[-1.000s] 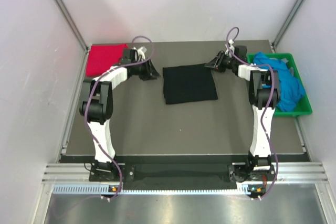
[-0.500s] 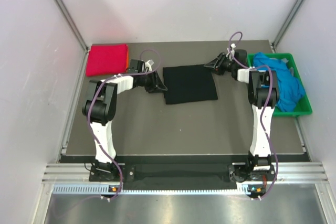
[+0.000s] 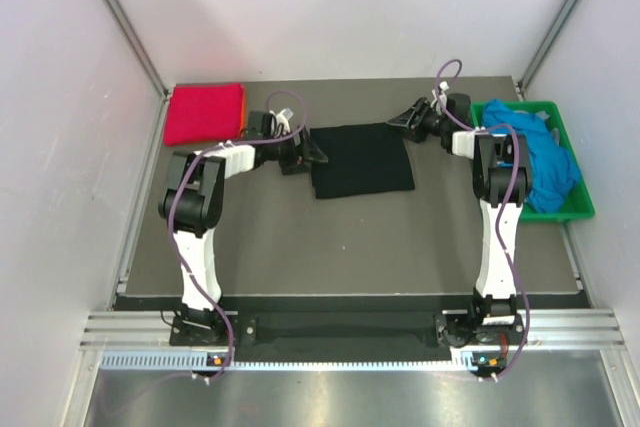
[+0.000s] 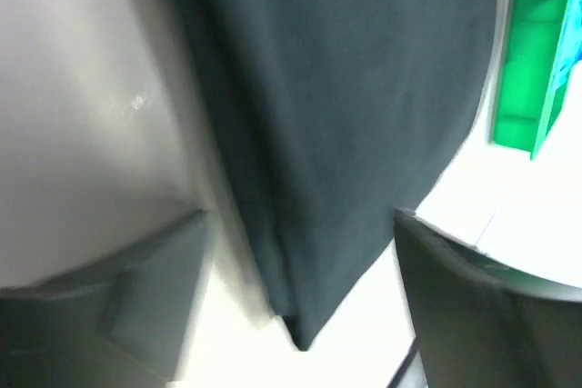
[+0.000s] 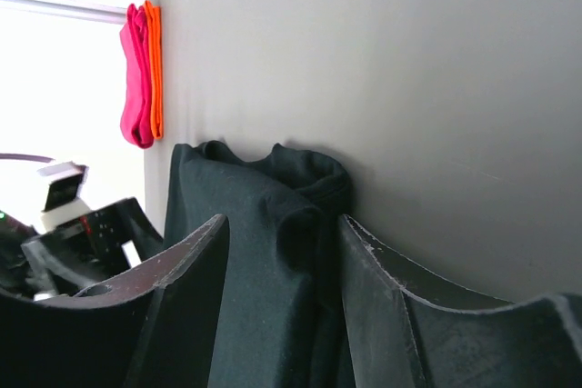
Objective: Fold and stack the t-shirts
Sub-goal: Neatly place the folded tshirt to the corner, then reset both grippers
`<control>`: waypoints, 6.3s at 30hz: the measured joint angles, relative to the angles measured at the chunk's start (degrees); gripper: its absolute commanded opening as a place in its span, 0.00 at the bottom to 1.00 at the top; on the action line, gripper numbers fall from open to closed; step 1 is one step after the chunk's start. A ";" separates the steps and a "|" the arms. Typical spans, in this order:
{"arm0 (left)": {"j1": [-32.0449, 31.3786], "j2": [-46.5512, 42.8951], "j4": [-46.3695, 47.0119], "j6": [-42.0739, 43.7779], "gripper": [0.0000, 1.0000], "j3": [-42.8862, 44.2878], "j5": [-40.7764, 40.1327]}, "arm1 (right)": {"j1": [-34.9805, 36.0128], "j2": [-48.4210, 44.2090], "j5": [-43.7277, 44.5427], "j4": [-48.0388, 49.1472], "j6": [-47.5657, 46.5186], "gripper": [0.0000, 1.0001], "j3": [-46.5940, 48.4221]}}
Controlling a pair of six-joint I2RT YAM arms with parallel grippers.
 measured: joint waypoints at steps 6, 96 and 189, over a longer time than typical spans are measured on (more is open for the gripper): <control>0.00 1.01 -0.76 0.63 0.88 3.69 -1.07 | 0.00 0.00 0.00 1.03 0.02 0.52 -0.48; 11.82 11.56 -42.91 45.09 0.00 59.65 -49.99 | 0.94 -38.23 5.42 -7.37 -6.03 0.59 -33.09; -1.81 -50.27 -9.44 9.49 0.99 -14.25 -5.09 | 15.06 -86.53 30.12 -43.45 -19.15 1.00 -33.75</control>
